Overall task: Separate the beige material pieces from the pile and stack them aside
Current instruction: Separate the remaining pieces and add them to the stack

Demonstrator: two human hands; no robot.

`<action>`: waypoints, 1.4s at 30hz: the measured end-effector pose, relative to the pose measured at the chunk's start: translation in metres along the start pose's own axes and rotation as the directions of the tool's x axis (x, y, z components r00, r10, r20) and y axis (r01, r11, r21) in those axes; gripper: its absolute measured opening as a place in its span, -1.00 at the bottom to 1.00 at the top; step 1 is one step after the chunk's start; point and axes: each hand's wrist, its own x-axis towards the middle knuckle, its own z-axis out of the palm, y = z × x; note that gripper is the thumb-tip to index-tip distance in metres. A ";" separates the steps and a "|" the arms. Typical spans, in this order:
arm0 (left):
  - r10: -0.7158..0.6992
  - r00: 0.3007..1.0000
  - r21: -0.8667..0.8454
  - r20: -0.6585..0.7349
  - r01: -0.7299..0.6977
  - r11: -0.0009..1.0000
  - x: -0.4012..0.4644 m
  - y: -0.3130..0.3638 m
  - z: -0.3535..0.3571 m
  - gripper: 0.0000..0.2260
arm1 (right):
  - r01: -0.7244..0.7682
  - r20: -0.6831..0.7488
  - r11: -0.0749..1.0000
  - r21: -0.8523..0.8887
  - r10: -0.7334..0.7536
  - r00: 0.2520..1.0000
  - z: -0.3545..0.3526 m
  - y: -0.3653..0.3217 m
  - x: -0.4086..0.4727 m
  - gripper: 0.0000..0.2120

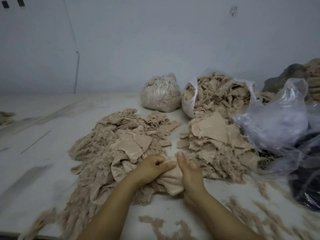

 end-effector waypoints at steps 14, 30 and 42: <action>0.003 0.999 -0.008 0.044 -0.002 1.000 -0.009 0.010 0.015 -0.81 | 0.045 0.064 0.996 0.077 -0.050 0.997 -0.014 -0.003 0.004 -0.75; -0.106 0.994 -0.077 0.006 0.106 0.991 -0.006 0.006 -0.007 -0.68 | 0.184 0.349 0.842 -0.507 0.006 0.937 -0.036 -0.035 0.012 -0.56; -0.042 0.960 0.023 -0.276 0.051 0.998 -0.006 -0.021 -0.012 -0.69 | 0.308 0.182 0.851 -0.426 -0.253 0.950 -0.031 -0.060 0.038 -0.68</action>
